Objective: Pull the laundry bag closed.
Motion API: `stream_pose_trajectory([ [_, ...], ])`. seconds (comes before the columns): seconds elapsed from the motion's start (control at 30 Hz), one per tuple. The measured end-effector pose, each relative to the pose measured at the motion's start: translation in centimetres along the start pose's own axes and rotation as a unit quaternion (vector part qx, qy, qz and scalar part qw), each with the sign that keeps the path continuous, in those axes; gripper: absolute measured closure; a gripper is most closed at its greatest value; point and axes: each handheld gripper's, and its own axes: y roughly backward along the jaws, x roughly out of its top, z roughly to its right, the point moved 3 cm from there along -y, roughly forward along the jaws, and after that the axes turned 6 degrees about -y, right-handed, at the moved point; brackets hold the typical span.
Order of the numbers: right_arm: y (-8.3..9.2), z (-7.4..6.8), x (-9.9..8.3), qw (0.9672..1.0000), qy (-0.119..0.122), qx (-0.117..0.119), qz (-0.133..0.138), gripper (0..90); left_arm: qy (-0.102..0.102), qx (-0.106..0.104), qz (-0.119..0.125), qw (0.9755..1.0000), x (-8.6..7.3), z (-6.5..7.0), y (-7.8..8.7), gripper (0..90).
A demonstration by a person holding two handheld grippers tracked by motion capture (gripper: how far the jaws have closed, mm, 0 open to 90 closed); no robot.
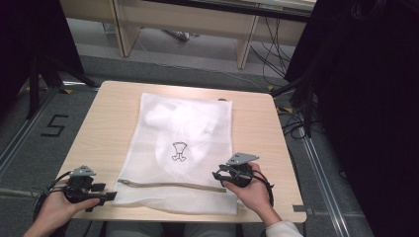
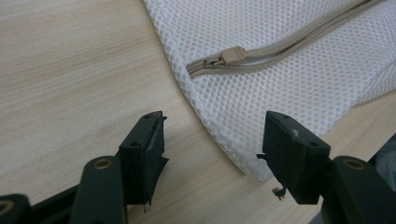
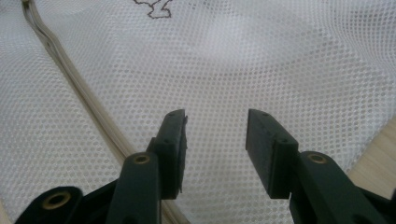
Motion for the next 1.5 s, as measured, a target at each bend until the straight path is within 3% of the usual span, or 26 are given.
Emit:
stream_pose_trajectory([
  [0.13, -0.2, -0.5, 0.2, 1.0, 0.005, 0.007, 0.002, 60.6, 0.003, 0.004, 0.011, 0.9999, 0.0, 0.0, -0.2, 38.5],
  [0.2, -0.2, -0.8, 0.5, 0.9999, 0.01, 0.008, 0.003, 61.3, 0.001, -0.001, -0.001, 1.0, 0.0, 0.0, 0.0, 38.5],
  [0.3, -0.6, -1.6, 0.8, 0.9997, 0.02, 0.017, 0.005, 62.2, 0.014, 0.003, 0.005, 0.9999, 0.0, 0.1, -0.3, 38.5],
  [0.7, -1.8, -4.1, 2.1, 0.998, 0.041, 0.047, 0.009, 64.3, 0.014, 0.003, 0.005, 0.9999, 0.0, 0.1, -0.3, 38.5],
  [0.73, -1.9, -4.3, 2.2, 0.9977, 0.046, 0.048, 0.01, 64.4, 0.0, -0.003, -0.004, 1.0, -0.1, 0.0, -0.2, 38.5],
  [0.8, -2.2, -4.8, 2.4, 0.9973, 0.046, 0.056, 0.006, 64.6, 0.001, -0.004, -0.004, 1.0, -0.1, 0.0, -0.2, 38.5],
  [0.9, -2.8, -5.5, 2.8, 0.9957, 0.067, 0.064, 0.006, 65.1, 0.001, -0.004, -0.004, 1.0, -0.1, 0.0, -0.2, 38.5],
  [0.97, -3.0, -6.0, 3.0, 0.9962, 0.056, 0.067, 0.001, 65.2, 0.001, -0.005, -0.004, 1.0, -0.1, 0.0, -0.2, 38.5],
  [1.17, -3.9, -7.1, 3.6, 0.9946, 0.072, 0.074, 0.004, 65.5, -0.002, -0.001, -0.012, 0.9999, -0.1, 0.0, -0.1, 38.4],
  [1.2, -4.4, -7.5, 3.9, 0.9931, 0.086, 0.08, 0.007, 65.8, -0.003, -0.001, -0.012, 0.9999, -0.1, 0.0, -0.1, 38.4],
  [1.27, -4.6, -7.8, 4.1, 0.9932, 0.081, 0.083, 0.003, 66.1, -0.002, -0.001, -0.012, 0.9999, -0.1, 0.0, -0.1, 38.4],
  [1.4, -5.2, -8.4, 4.5, 0.9921, 0.091, 0.087, -0.001, 66.6, 0.015, -0.004, 0.014, 0.9998, -0.1, 0.2, -0.5, 38.4],
  [1.5, -5.7, -8.9, 4.7, 0.9917, 0.094, 0.088, 0.001, 66.9, 0.011, -0.002, 0.0, 0.9999, 0.0, 0.2, -0.3, 38.4],
])
